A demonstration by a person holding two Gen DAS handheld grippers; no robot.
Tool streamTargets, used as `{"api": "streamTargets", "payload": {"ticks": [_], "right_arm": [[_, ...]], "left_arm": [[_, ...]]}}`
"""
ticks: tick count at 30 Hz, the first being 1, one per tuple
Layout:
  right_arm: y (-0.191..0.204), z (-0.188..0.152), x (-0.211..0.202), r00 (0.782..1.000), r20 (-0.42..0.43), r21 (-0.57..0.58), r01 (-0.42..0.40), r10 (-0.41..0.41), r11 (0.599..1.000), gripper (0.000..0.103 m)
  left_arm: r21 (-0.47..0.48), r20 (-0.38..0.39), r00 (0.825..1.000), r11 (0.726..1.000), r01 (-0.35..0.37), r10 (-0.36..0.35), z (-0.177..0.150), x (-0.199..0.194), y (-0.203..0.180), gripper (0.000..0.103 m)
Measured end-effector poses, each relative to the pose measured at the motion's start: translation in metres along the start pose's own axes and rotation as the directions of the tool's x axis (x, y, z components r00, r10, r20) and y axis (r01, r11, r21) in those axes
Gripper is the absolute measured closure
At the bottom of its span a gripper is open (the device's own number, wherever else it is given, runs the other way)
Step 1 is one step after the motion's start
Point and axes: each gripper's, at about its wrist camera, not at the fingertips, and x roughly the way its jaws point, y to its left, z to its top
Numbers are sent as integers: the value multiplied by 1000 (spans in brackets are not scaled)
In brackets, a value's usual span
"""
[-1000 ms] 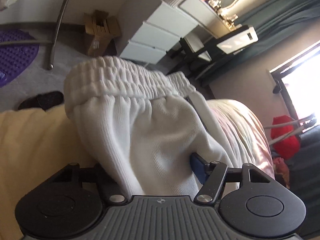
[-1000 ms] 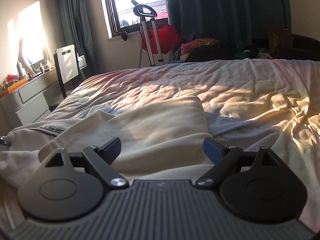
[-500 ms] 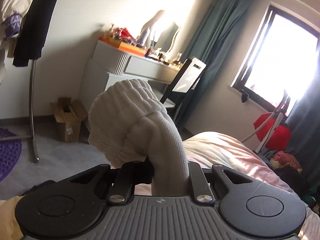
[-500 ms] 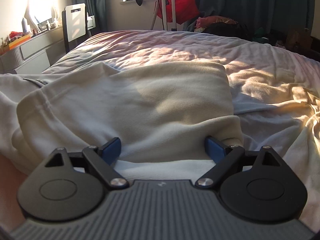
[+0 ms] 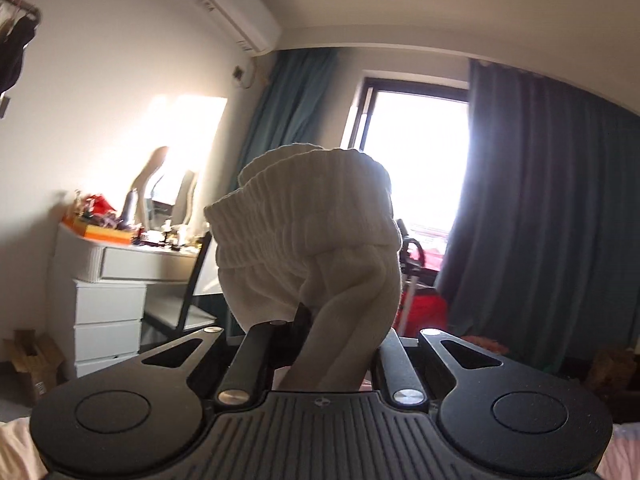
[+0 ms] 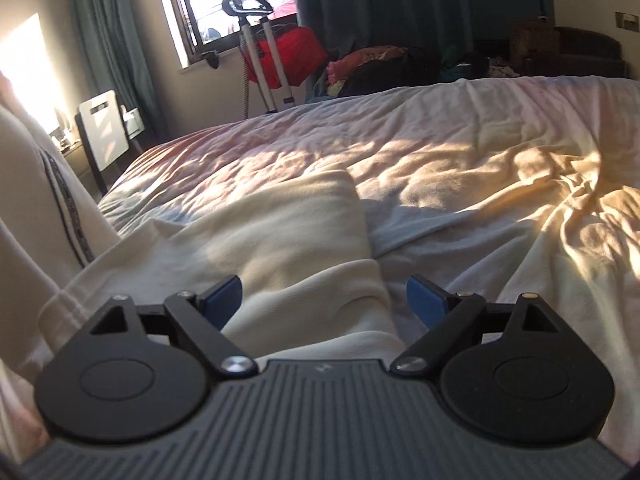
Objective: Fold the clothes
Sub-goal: 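Grasp the folded sweatpants waistband end with the left tool and lift it, then fold the lifted sweatpants over onto the bundle with the left tool and release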
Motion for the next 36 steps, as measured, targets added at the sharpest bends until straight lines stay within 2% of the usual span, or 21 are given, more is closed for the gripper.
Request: {"api": "streamTargets", "payload": {"ticks": [3,5,7,9,12,14,16,19,22,24,25,26,28,30,33,36], "right_arm": [[-22,7,6,997,-7,39,72,-71,997,12],[-46,12,9,997,-9,139,81,-80,987,12],[-72,17,10,995,0,249,93,-96,964,12],[-98,21,8,993,16,357,103,-117,928,12],[-124,22,2,991,85,478,53,-106,877,12],[-133,22,-4,984,157,522,-12,-82,853,12],[-132,23,-7,974,219,515,-68,-55,854,12],[-125,27,-8,964,265,470,-116,-14,875,12],[-113,33,-15,936,344,405,-215,70,889,11],[-105,37,-19,924,366,352,-244,107,904,11],[-100,38,-21,921,371,324,-249,120,913,11],[-96,39,-22,921,368,301,-248,128,921,11],[-91,37,-23,930,347,279,-227,123,933,12],[-91,36,-24,935,331,277,-221,123,935,12],[-93,32,-28,941,313,297,-229,132,927,12],[-93,25,-33,951,281,325,-223,131,919,12]], "left_arm": [[103,13,997,991,80,-82,-40,-10,-67,92],[177,-9,991,975,131,-132,-75,-13,-100,92],[244,-67,982,951,188,-177,-114,-12,-124,93],[303,-157,965,920,250,-211,-150,-10,-139,93],[357,-263,930,870,340,-256,-192,-11,-150,92],[398,-283,921,841,367,-269,-213,-19,-148,90],[383,-316,905,835,396,-285,-216,-13,-142,90],[362,-368,880,826,432,-299,-206,-7,-124,85],[308,-474,824,819,485,-310,-192,1,-107,74],[288,-517,801,819,495,-302,-187,0,-98,64],[282,-528,795,820,498,-300,-183,-1,-90,53],[269,-535,785,818,509,-312,-180,-2,-85,34],[245,-547,769,815,525,-331,-173,-8,-75,26],[222,-567,749,813,539,-342,-166,-13,-65,25],[201,-593,728,813,547,-344,-154,-26,-46,22],[219,-594,725,796,564,-349,-140,-40,-25,21]]}}
